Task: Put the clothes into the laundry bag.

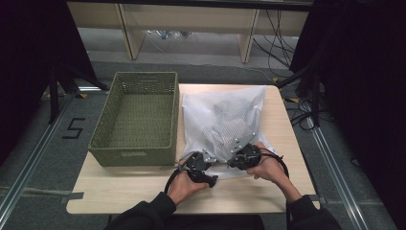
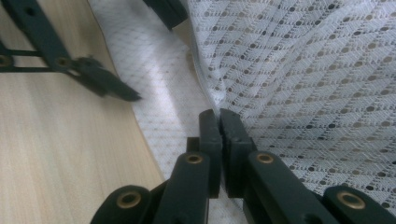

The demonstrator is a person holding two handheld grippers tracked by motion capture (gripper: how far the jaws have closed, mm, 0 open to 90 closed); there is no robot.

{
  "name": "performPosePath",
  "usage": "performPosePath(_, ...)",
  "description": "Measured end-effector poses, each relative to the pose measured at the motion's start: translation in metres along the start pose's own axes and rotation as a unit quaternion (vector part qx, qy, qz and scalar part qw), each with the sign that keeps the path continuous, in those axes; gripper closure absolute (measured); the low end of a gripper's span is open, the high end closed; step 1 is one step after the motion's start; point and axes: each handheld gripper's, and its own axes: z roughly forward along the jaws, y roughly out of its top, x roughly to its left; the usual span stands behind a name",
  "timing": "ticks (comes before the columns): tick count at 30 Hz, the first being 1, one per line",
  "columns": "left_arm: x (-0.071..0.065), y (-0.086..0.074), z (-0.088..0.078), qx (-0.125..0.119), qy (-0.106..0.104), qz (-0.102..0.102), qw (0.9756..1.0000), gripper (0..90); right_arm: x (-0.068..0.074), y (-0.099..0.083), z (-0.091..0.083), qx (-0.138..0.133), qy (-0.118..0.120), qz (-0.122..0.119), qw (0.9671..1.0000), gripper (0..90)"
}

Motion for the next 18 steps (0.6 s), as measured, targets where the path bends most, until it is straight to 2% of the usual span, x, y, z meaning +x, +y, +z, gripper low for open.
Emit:
performPosePath(1, 0.000, -0.001, 0.000, -0.008, 0.003, -0.004, 1.0000, 52.9, 0.000, 0.000, 0.000, 0.000, -0.002, -0.001, 1.0000, 89.5)
performPosePath(2, 0.003, -0.001, -0.002, -0.002, -0.003, 0.007, 1.0000, 61.4, 0.002, 0.001, 0.000, 0.002, -0.003, 0.003, 1.0000, 89.6)
performPosePath(3, 0.004, -0.002, -0.002, -0.011, 0.002, -0.005, 0.9999, 70.8, 0.002, 0.001, 0.001, 0.003, -0.001, 0.004, 1.0000, 89.6)
performPosePath(5, 0.006, -0.005, -0.003, -0.015, 0.004, -0.017, 0.9997, 82.9, 0.002, 0.003, 0.004, 0.004, -0.001, 0.004, 1.0000, 89.6)
performPosePath(6, 0.007, -0.005, -0.004, -0.012, 0.004, -0.008, 0.9999, 86.2, 0.002, 0.004, 0.005, 0.004, -0.005, -0.002, 1.0000, 89.6)
performPosePath(7, 0.007, -0.005, -0.005, -0.010, 0.007, -0.011, 0.9999, 87.5, 0.003, 0.006, 0.007, 0.005, -0.004, 0.002, 1.0000, 89.5)
performPosePath(8, 0.006, -0.006, -0.006, -0.007, -0.010, -0.010, 0.9999, 87.8, 0.002, 0.007, 0.009, 0.003, -0.009, -0.003, 0.9999, 89.5)
performPosePath(9, 0.005, -0.007, -0.007, -0.003, -0.012, -0.013, 0.9998, 87.9, 0.002, 0.009, 0.011, 0.003, -0.009, -0.003, 0.9999, 89.6)
performPosePath(10, 0.005, -0.007, -0.009, 0.002, -0.021, -0.004, 0.9998, 88.0, 0.001, 0.011, 0.014, 0.003, -0.010, -0.002, 0.9999, 89.6)
performPosePath(12, 0.004, -0.010, -0.010, -0.001, -0.029, -0.013, 0.9995, 88.2, -0.002, 0.014, 0.019, 0.003, -0.017, 0.000, 0.9999, 89.7)
performPosePath(13, 0.004, -0.011, -0.010, -0.005, -0.028, -0.018, 0.9994, 88.3, -0.006, 0.016, 0.022, 0.003, -0.026, -0.008, 0.9996, 89.7)
performPosePath(14, 0.006, -0.011, -0.011, -0.001, -0.034, -0.012, 0.9993, 88.4, -0.009, 0.018, 0.025, 0.006, -0.036, -0.007, 0.9993, 89.8)
performPosePath(15, 0.005, -0.012, -0.011, -0.003, -0.036, -0.020, 0.9991, 88.5, -0.011, 0.020, 0.028, 0.006, -0.041, -0.002, 0.9992, 89.8)
performPosePath(18, 0.004, -0.013, -0.012, -0.005, -0.033, -0.019, 0.9993, 88.6, -0.022, 0.026, 0.036, 0.002, -0.067, 0.001, 0.9977, 89.9)
